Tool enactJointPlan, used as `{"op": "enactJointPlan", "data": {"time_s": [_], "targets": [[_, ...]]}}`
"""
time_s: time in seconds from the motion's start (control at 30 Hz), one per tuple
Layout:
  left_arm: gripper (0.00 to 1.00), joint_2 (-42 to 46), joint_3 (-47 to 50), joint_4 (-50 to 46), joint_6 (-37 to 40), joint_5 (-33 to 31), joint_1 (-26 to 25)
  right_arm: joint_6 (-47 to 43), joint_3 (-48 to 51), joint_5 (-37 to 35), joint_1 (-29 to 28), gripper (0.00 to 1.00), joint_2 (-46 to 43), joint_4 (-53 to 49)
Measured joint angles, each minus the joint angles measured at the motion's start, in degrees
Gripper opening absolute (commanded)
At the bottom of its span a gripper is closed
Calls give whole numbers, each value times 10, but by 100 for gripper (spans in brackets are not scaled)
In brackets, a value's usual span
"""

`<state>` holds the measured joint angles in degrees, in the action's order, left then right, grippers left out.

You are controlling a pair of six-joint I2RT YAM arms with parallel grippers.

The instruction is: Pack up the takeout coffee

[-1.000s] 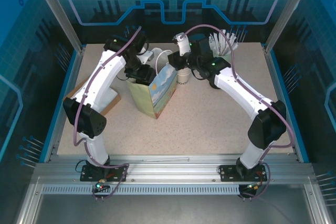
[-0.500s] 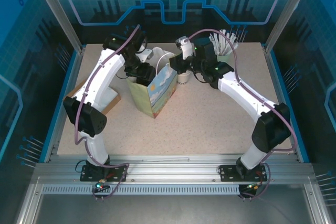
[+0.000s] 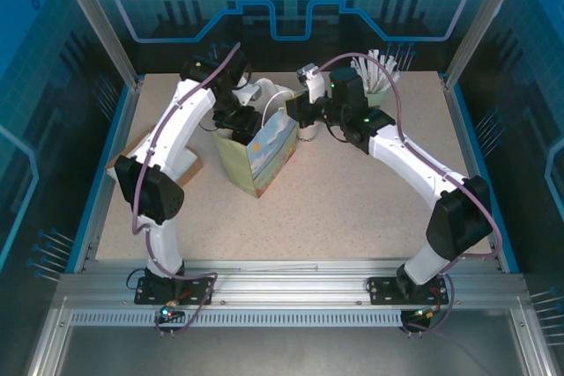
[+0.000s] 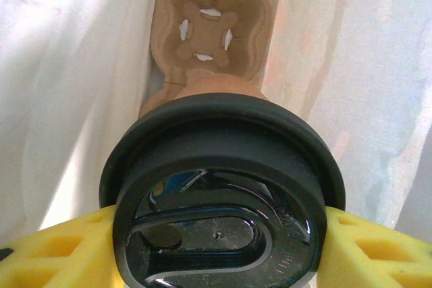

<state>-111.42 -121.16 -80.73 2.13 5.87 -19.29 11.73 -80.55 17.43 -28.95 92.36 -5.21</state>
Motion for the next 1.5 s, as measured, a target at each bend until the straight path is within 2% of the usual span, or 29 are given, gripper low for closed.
{"op": "enactJointPlan", "data": {"time_s": [1.0, 1.2, 1.5], "targets": [[38, -50, -2, -16, 30, -59, -16, -5, -1, 12, 1, 20, 0, -13], [38, -52, -2, -17, 30, -63, -16, -7, -2, 12, 1, 26, 0, -17], [38, -59, -2, -16, 30, -63, -16, -14, -5, 10, 1, 41, -2, -30]]}}
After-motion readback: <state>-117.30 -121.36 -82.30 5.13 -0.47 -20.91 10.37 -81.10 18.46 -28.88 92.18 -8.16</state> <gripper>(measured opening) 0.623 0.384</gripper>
